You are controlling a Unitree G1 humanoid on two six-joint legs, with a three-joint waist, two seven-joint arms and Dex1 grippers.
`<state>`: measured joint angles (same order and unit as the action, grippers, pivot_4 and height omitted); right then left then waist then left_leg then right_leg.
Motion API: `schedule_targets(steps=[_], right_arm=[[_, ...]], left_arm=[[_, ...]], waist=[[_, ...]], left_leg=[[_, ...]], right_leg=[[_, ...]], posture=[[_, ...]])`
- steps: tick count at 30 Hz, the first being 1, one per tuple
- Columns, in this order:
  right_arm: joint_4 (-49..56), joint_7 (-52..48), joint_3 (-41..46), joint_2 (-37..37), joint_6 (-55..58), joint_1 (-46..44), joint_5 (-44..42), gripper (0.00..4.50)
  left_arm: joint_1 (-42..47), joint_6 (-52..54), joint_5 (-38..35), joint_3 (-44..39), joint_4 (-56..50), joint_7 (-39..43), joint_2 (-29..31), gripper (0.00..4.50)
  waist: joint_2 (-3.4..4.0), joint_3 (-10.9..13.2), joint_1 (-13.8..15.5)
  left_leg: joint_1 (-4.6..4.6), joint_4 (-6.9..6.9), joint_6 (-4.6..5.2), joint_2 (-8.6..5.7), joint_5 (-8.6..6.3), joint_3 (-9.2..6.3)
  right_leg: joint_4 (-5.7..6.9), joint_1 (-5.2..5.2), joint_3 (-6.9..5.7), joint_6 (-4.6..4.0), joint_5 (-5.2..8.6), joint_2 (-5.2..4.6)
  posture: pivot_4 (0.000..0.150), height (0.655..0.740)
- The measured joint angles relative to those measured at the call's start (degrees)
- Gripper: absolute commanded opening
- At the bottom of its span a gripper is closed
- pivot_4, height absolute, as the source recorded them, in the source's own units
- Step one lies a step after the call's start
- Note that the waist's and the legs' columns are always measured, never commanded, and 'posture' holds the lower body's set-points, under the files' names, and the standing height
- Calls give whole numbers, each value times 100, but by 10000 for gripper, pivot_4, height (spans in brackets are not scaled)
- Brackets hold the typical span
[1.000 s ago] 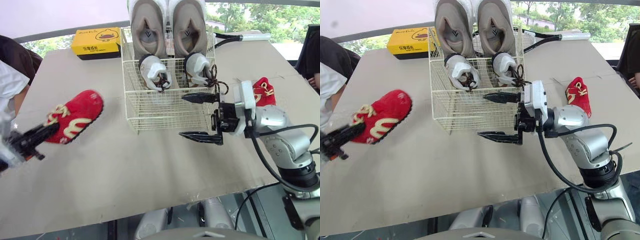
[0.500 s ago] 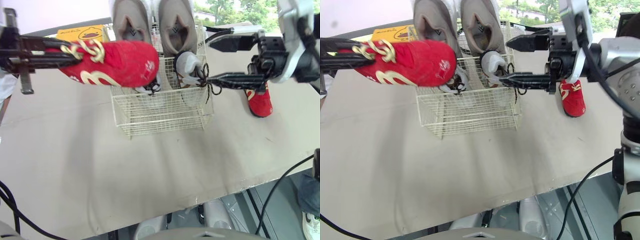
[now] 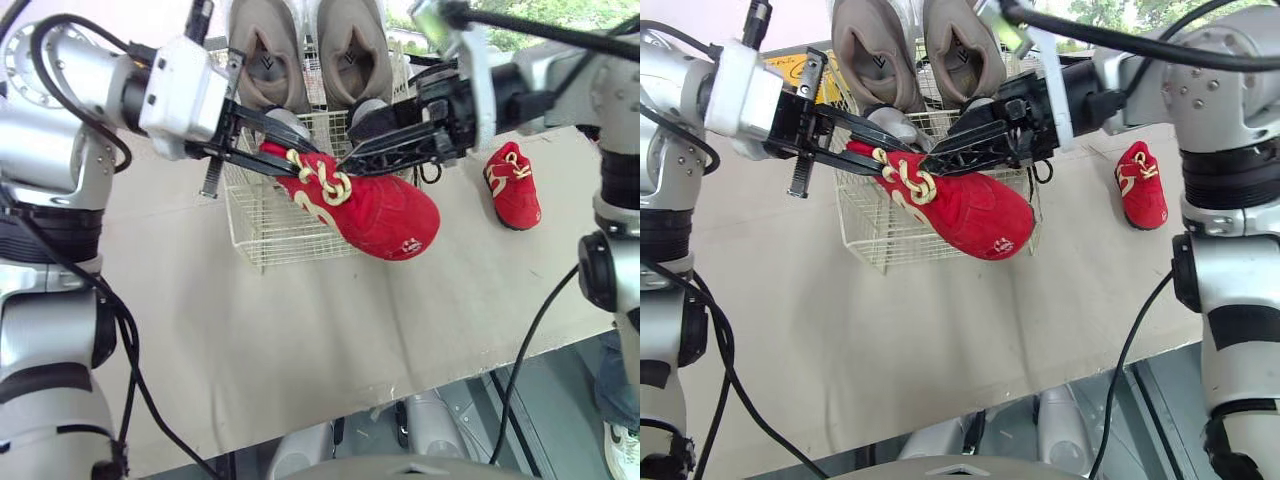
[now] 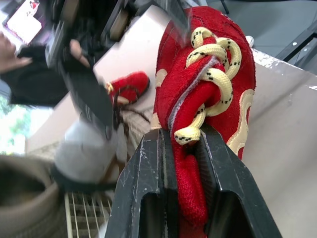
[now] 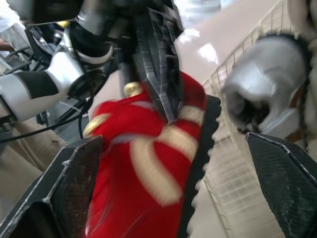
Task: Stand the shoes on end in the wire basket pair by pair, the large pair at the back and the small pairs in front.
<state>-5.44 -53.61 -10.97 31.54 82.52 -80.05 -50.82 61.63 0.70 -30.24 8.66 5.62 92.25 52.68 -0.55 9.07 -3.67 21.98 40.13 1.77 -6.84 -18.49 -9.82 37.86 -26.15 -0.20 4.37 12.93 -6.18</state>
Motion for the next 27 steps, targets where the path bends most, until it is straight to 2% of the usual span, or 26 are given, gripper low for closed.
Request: schedule_targets(steps=[1, 4, 6, 7, 9, 10, 21, 24, 26, 27], right_arm=[[3, -86, -148, 4, 66, 1, 12, 31380], [93, -192, -259, 94, 79, 3, 43, 21012], [117, -255, -271, 129, 103, 3, 63, 10953], [120, -287, -265, 130, 132, 3, 53, 10953], [134, -384, -266, 181, 247, 4, 41, 1985], [135, -386, -266, 195, 254, 5, 44, 844], [175, -227, 198, 13, 504, 300, 30, 844], [224, -223, 230, 5, 287, 446, 65, 9374], [225, -205, 251, 6, 268, 449, 91, 18752], [230, -182, 256, 9, 255, 449, 115, 21871]], left_arm=[[-26, -142, 96, 83, 58, 0, -46, 2777], [-60, -313, 147, 95, 101, 0, -81, 2777], [-64, -442, 162, 96, 125, 0, -81, 2777], [-75, -478, 182, 96, 146, 0, -76, 2777], [-106, -574, 208, 96, 196, 1, -81, 2777], [-106, -590, 208, 96, 196, 1, -82, 2777], [-106, -730, 324, -28, 248, -3, -240, 2777], [-108, -690, 370, -79, 249, -3, -240, 2777], [-112, -640, 372, -103, 248, -2, -240, 2777], [-113, -608, 371, -124, 248, -2, -240, 2777]], waist=[[1, 1, 12], [1, 1, 31], [1, 1, 42], [1, 1, 42], [1, 1, 38], [1, 1, 39], [1, 0, 28], [1, 0, 30], [1, 0, 28], [1, 0, 26]], left_leg=[[2, 4, 0, -3, 0, -2], [2, 10, 0, -9, 0, -5], [1, 12, 0, -10, 0, -6], [0, 12, 0, -10, 0, -5], [0, 13, 0, -10, 0, -6], [1, 13, 0, -10, 0, -7], [1, 16, 0, -11, 0, -8], [1, 18, 0, -12, 0, -7], [1, 19, 0, -12, 0, -7], [1, 20, 0, -12, 0, -8]], right_leg=[[4, 0, 0, 0, 0, -2], [10, 0, 0, 3, -4, -4], [11, 0, 0, 4, -6, -4], [11, 0, 0, 4, -6, -4], [12, 0, 0, 4, -6, -4], [12, 0, 0, 4, -6, -4], [14, 0, 1, 4, -7, -5], [14, 0, 0, 5, -7, -6], [15, 0, 0, 5, -7, -6], [15, 0, 0, 5, -7, -6]], posture=[[1500, 7400], [1500, 7400], [1500, 7400], [1500, 7400], [1500, 7400], [1500, 7400], [1500, 7400], [1500, 7400], [1500, 7400], [1500, 7400]])
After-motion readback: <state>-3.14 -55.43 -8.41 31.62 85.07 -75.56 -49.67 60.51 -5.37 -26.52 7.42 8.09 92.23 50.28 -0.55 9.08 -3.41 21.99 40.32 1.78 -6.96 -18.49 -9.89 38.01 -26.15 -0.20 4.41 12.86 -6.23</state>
